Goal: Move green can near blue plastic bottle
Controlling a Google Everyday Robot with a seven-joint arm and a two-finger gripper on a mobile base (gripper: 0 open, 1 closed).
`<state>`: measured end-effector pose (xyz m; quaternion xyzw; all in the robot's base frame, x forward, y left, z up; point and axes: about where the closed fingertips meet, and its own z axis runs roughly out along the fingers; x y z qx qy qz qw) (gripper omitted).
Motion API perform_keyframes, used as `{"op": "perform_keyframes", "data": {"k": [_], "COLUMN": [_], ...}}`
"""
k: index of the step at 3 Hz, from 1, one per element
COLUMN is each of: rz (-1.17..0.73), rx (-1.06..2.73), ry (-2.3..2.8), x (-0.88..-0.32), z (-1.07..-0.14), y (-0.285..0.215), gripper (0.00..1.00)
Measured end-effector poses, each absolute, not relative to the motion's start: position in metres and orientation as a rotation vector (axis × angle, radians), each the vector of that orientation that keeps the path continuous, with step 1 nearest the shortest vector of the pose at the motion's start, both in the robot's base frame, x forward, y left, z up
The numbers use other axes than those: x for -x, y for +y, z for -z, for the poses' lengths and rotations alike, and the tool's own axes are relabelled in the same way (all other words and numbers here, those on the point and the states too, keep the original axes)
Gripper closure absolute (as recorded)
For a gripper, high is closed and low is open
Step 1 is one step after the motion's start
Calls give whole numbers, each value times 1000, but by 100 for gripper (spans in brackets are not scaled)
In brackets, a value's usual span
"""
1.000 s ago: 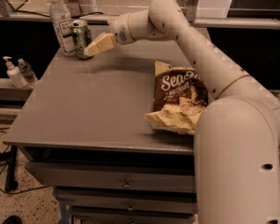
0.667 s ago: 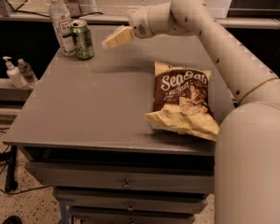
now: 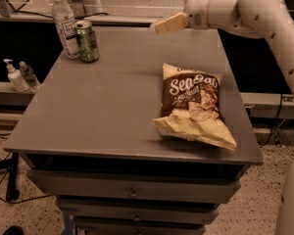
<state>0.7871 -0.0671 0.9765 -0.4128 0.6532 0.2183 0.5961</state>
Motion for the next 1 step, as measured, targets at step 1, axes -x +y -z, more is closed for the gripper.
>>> {"op": "perform_keyframes", "data": {"k": [1], "rz": [-488], "rx": [932], "ry": [1521], "x": [-788], "z": [-978], "y": [-83], "gripper": [0]}}
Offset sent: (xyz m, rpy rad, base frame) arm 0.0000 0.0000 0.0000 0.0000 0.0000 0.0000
